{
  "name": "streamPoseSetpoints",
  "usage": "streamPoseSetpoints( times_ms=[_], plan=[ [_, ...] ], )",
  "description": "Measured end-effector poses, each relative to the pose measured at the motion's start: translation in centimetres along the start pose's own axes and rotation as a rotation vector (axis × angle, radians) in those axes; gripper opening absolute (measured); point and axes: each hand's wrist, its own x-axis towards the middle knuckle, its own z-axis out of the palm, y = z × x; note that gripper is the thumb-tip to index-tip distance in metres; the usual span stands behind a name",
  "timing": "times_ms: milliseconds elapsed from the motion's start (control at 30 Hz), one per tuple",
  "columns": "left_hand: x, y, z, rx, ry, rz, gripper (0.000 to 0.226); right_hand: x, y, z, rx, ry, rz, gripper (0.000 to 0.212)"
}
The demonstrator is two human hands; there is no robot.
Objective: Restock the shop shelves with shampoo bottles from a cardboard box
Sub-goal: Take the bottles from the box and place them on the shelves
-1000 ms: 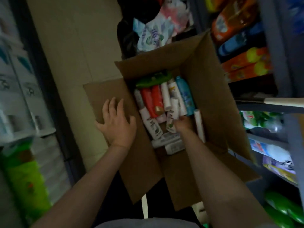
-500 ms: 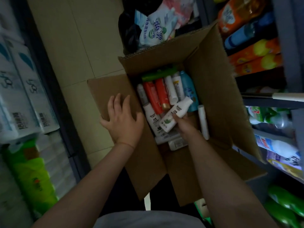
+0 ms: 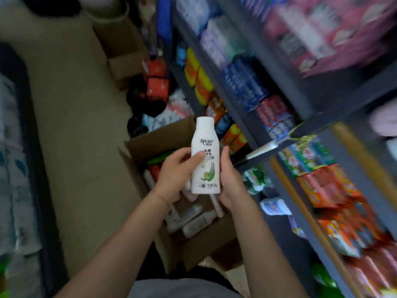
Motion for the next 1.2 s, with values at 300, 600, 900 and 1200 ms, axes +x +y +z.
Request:
streamPoseSetpoints(
  times_ms=[300,600,900,1200],
  plan=[
    [-10.4,17.8,11.5,-0.074,-0.437,0.451,0.022,-19.0,-14.6,-5.6,0.058,0.053,-0.66,0.035],
    [-18.1,27.9,21.0,0.091,-0.749,0.939,0.03,-32.5,-22.3,-12.6,-0.412,0.487,-1.238,0.034],
    [-20.3,29.5,26.9,0.28,-0.778,1.168,0.041,-35.8,-24.5,-18.0,-0.526,0.833,-1.382,0.04],
    [-16.7,27.1,26.6,0.334,-0.907,0.811,0.034,-35.4,-21.9,-19.6,-0.603,0.484,-1.037,0.035]
  ],
)
